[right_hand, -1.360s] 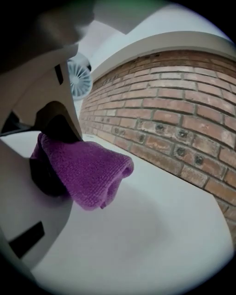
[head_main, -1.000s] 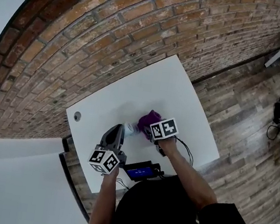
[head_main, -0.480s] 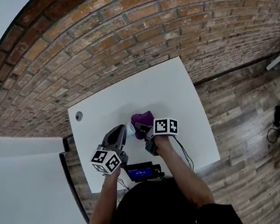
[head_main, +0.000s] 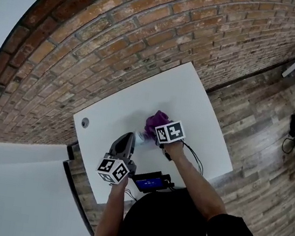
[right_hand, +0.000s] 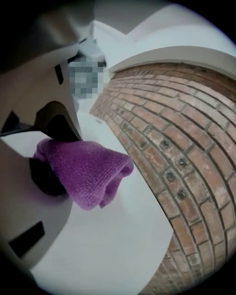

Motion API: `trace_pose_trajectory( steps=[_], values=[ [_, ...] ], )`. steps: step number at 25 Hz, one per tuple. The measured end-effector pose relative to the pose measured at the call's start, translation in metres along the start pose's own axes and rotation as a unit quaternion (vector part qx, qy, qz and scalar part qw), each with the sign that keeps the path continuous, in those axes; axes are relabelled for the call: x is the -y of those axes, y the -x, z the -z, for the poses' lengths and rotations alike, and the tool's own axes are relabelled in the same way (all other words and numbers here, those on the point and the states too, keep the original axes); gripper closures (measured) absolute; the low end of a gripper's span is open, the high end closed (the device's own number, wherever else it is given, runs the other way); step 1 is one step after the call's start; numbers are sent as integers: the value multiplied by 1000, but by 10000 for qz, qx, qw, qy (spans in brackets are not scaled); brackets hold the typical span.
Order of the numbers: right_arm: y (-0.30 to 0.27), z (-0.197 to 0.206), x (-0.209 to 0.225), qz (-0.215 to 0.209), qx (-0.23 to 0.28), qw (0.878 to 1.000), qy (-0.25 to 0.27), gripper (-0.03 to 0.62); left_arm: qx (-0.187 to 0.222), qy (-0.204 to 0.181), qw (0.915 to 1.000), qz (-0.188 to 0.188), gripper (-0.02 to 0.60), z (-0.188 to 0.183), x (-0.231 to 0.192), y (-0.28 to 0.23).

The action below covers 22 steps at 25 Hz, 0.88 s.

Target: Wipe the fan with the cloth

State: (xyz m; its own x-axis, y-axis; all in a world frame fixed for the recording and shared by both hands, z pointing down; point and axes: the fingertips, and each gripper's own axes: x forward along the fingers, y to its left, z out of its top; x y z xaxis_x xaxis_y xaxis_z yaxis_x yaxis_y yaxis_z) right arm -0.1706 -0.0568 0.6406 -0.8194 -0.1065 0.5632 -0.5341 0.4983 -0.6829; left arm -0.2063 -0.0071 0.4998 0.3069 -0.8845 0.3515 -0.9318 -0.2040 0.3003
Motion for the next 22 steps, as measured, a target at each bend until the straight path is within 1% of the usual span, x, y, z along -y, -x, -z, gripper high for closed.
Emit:
trace_pose_trajectory(
  steps=[1, 2, 3, 4, 5, 7, 8, 9, 10, 11, 12, 13, 15, 16, 17, 18, 19, 21, 22],
  values=[
    [7, -9, -14, -495, 259, 9974, -445, 522, 5, -5, 10000, -6, 577, 0, 0, 0],
    [13, -17, -27, -1079, 503, 9872, -1061, 522, 12, -8, 10000, -10, 577, -1, 0, 0],
    [19, -23, -38, -1622, 682, 9694, -1713, 522, 15, -10, 10000, -10, 577, -1, 0, 0],
    [22, -24, -46, -2039, 776, 9487, -2287, 522, 15, -12, 10000, -11, 577, -2, -1, 0],
    [23, -22, -51, -2323, 798, 9297, -2744, 522, 16, -10, 10000, -13, 577, -2, -2, 0],
    [17, -11, -55, -2621, 757, 8997, -3408, 522, 24, -1, 10000, -23, 577, -2, -4, 1],
    [14, -4, -54, -2683, 749, 8886, -3644, 522, 28, -1, 10000, -25, 577, -2, -4, 1],
    [13, 2, -51, -2690, 752, 8824, -3785, 522, 30, -5, 10000, -25, 577, -2, -3, 1],
    [12, 7, -46, -2640, 744, 8828, -3814, 522, 30, -12, 10000, -26, 577, -1, -1, 0],
    [11, 13, -40, -2539, 701, 8890, -3745, 522, 29, -21, 10000, -30, 577, -1, 1, -1],
    [11, 20, -35, -2395, 608, 8993, -3609, 522, 30, -29, 10000, -36, 577, -1, 3, -2],
    [9, 27, -29, -2203, 472, 9122, -3421, 522, 32, -31, 10000, -42, 577, -1, 4, -2],
    [6, 41, -17, -1669, 208, 9423, -2894, 522, 33, -16, 10000, -37, 577, -1, 1, 0],
    [8, 42, -13, -1429, 187, 9545, -2610, 522, 33, -5, 10000, -26, 577, -1, -1, 1],
    [13, 36, -12, -1314, 288, 9619, -2380, 522, 33, 1, 10000, -15, 577, -1, -2, 1],
    [21, 23, -17, -1352, 491, 9646, -2210, 522, 36, 1, 10000, -7, 577, -1, -2, 1],
    [31, 6, -26, -1513, 739, 9638, -2065, 522, 41, -2, 10000, -5, 577, -2, -3, 1],
    [51, -29, -56, -2024, 1144, 9564, -1767, 522, 50, -9, 10000, -15, 577, -3, -4, 0],
    [59, -42, -73, -2292, 1246, 9516, -1623, 522, 52, -13, 10000, -21, 577, -3, -4, 0]
  ],
)
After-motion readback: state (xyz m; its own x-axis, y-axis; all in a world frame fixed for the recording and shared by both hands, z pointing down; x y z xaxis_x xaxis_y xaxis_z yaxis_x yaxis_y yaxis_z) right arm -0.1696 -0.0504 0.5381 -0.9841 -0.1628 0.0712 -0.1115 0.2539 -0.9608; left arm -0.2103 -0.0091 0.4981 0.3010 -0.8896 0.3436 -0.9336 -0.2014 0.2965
